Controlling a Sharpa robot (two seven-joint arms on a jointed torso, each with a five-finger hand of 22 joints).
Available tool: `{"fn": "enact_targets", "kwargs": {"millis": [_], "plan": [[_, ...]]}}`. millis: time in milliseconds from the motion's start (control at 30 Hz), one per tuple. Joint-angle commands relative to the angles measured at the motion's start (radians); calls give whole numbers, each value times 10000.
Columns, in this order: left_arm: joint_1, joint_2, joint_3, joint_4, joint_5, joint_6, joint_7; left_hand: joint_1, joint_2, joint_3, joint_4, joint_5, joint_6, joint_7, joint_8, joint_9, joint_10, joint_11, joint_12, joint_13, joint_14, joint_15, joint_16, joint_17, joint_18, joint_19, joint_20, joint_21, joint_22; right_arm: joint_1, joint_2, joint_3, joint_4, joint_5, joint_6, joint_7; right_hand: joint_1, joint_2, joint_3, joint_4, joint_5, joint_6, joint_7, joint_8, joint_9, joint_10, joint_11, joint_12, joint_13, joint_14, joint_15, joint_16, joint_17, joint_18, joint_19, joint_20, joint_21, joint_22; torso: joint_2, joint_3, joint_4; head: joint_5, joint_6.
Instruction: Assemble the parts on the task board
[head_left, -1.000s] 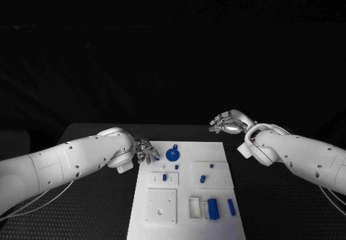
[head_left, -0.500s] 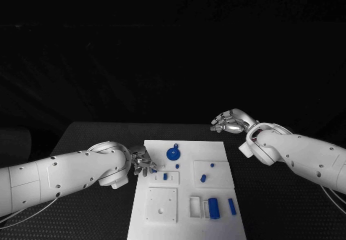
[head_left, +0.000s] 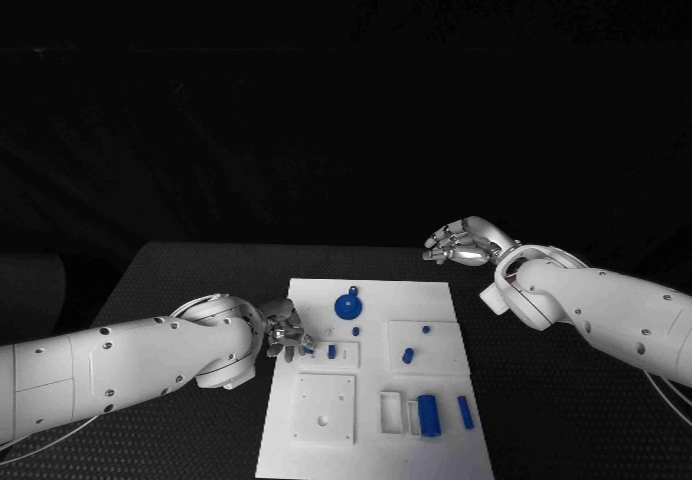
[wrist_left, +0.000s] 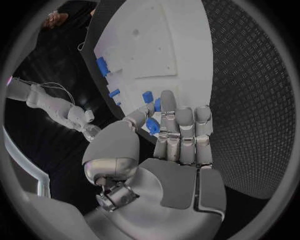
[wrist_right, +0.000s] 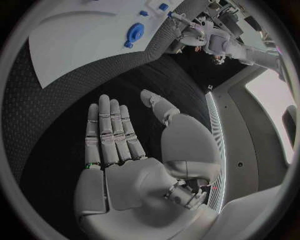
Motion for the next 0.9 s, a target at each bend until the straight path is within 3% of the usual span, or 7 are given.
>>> {"fn": "enact_targets", "kwargs": {"millis": [33,400,900], "plan": [[-44,89,-7,-4,-376,-266,27,0,83,305,-304,37,182,-100,346,4,119,-51,65,15,458,-413,69,13,41,57,-1341,69,15,-4,1,2,12,-79,91,116,-79,7,-41,12,58,-57,-14,48,-12,43,9,31,-18,-58,31,-40,14,-76,-45,30,-60,19,13,3,-14,3,-12],[-94,179,-14,-58,-708,-218,8,-8,76,314,-300,44,196,-106,349,-2,135,-57,67,21,472,-421,76,18,47,73,-1349,76,23,-4,-8,2,50,-79,82,125,-81,5,-41,12,62,-59,-13,48,-15,42,11,32,-26,-59,31,-44,19,-75,-45,32,-65,24,9,4,-16,-16,-10],[-94,215,-21,-75,-955,329,-100,-2,68,330,-306,45,199,-109,346,-9,136,-60,62,24,476,-425,76,20,51,79,-1356,78,30,-4,-5,2,80,-79,87,131,-84,7,-42,14,65,-61,-12,50,-19,42,12,35,-35,-58,32,-49,24,-74,-44,35,-72,30,14,-5,-14,-33,-31]]}}
